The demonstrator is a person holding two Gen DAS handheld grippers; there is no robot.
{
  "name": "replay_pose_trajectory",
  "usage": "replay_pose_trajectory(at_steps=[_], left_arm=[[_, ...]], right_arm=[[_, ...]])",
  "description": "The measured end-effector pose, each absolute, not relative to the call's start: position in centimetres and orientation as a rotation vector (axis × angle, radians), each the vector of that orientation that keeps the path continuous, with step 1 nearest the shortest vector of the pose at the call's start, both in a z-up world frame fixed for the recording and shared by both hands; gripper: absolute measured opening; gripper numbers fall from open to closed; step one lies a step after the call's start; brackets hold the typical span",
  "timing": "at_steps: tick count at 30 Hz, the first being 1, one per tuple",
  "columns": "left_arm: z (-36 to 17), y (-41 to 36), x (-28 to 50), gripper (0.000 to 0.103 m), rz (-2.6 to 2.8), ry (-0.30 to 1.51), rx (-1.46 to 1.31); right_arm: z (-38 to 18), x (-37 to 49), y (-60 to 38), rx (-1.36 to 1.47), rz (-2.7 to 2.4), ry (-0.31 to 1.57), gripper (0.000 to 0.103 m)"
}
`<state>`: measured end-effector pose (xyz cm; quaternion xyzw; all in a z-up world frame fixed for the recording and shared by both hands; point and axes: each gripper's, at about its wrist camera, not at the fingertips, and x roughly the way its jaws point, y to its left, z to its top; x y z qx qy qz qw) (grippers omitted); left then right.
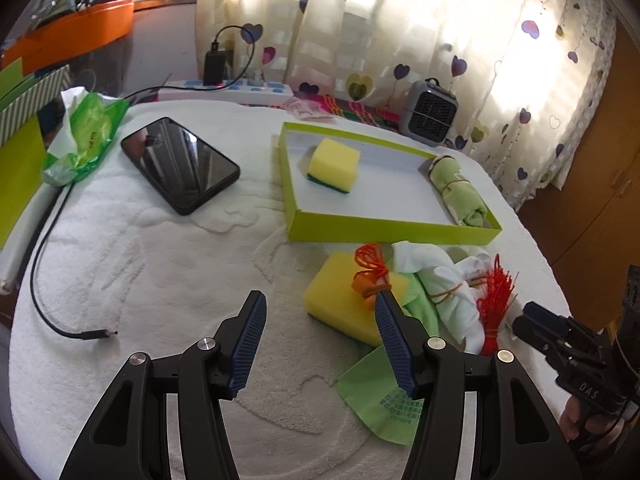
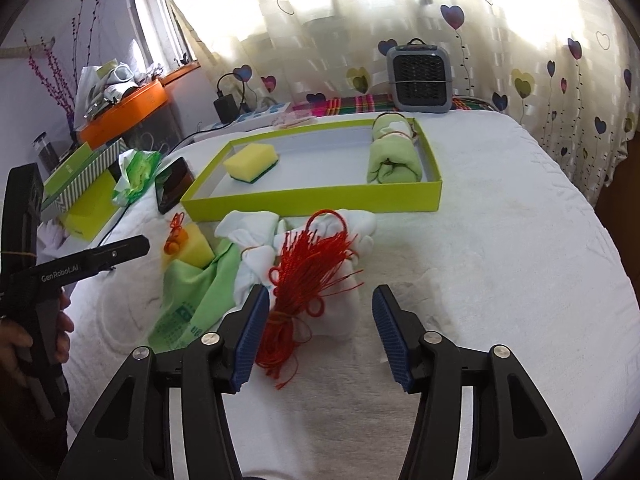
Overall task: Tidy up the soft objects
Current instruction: 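Grasp the orange earplugs with left gripper while right gripper grasps the red string bundle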
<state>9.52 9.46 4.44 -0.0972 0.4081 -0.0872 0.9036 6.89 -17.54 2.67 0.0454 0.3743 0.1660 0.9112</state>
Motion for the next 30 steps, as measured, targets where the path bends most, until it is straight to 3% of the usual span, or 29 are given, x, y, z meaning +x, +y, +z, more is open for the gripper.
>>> replay_pose_trajectory(at_steps=[9, 20, 26, 30], left_arm=[[4.7, 7.8, 10.4, 0.056, -0.205, 0.846, -0.152], [3.7, 6.8, 11.6, 0.055, -0.196, 0.88, -0.109], [3.6, 6.5, 12.0, 0.049, -0.2, 0.88, -0.116], [3.5, 6.1, 12.2, 0.039, -0.207, 0.884, -0.108]], right_arm=[[2.1, 6.8, -16.0, 0.106, 0.373, 0.784, 0.035], [1.2, 7.8, -15.5, 0.12, 0.368, 0.826, 0.033], [1.0, 8.0, -15.8, 0.134, 0.374, 0.837, 0.033], [0.9, 8.1, -15.8, 0.138, 0.375, 0.837, 0.029]])
